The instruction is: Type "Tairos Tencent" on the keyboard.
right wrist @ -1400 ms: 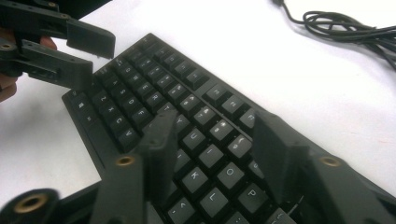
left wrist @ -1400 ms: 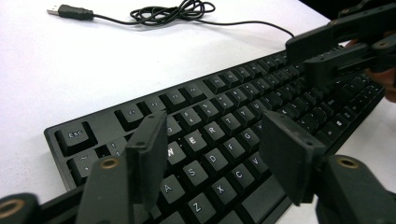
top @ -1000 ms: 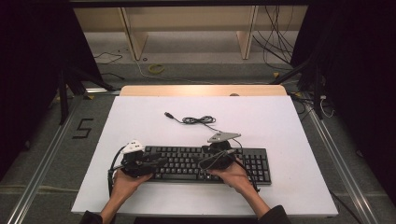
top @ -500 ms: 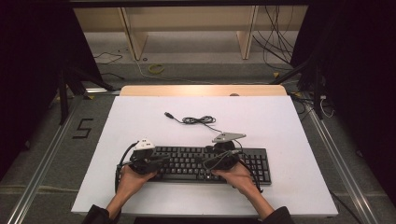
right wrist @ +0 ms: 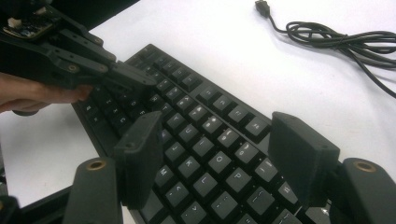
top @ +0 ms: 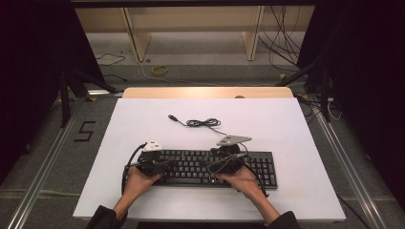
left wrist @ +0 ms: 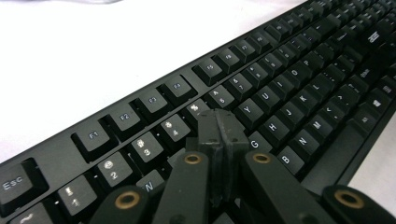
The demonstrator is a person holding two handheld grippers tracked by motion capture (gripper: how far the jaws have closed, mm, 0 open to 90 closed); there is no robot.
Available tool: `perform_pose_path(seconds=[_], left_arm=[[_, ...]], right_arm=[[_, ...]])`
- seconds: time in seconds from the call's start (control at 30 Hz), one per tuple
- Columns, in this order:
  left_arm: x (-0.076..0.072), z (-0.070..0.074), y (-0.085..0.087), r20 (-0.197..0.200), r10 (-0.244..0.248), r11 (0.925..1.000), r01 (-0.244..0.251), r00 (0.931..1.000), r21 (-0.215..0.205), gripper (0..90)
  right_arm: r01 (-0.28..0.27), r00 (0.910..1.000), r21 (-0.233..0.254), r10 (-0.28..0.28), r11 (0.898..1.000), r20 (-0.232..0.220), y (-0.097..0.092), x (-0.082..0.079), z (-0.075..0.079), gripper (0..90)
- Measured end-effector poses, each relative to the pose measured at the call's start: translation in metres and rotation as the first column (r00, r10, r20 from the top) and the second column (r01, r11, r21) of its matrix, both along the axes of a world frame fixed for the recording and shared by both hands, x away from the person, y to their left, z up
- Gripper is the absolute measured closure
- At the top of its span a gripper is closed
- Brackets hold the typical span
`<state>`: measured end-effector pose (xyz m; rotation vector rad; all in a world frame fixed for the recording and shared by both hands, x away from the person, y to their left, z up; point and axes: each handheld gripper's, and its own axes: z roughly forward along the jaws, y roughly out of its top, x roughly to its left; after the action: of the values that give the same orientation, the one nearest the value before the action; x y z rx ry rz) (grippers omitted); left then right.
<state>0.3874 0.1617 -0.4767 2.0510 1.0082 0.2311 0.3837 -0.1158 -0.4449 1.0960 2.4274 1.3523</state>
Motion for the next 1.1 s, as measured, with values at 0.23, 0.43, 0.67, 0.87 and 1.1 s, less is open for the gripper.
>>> perform_pose_path(seconds=[0.23,0.43,0.67,0.87,1.1], left_arm=[[0.002,-0.002,-0.003,-0.005,-0.003,0.9999,0.003,1.0000,0.011,89.3],[0.001,-0.004,-0.005,0.001,-0.010,0.9992,0.010,1.0000,0.038,89.5],[0.000,-0.001,-0.003,0.013,-0.003,0.9999,0.003,0.9999,0.017,88.7],[-0.001,0.004,0.000,0.017,0.002,0.9999,-0.002,0.9999,-0.013,80.8],[-0.004,0.009,0.002,0.022,-0.025,0.9983,0.026,0.9995,-0.053,68.8]], right_arm=[[-0.002,1.0000,-0.005,0.002,1.000,0.005,0.000,0.000,0.000,36.2],[0.000,1.0000,-0.008,0.000,1.000,0.005,0.001,-0.001,0.000,36.3],[-0.001,1.0000,-0.014,0.001,1.000,0.008,0.001,-0.001,0.000,36.3],[-0.002,1.0000,-0.017,0.002,1.000,0.007,0.002,-0.001,-0.001,36.3],[-0.011,0.9997,-0.041,0.012,0.999,0.020,0.006,-0.002,-0.005,36.3]])
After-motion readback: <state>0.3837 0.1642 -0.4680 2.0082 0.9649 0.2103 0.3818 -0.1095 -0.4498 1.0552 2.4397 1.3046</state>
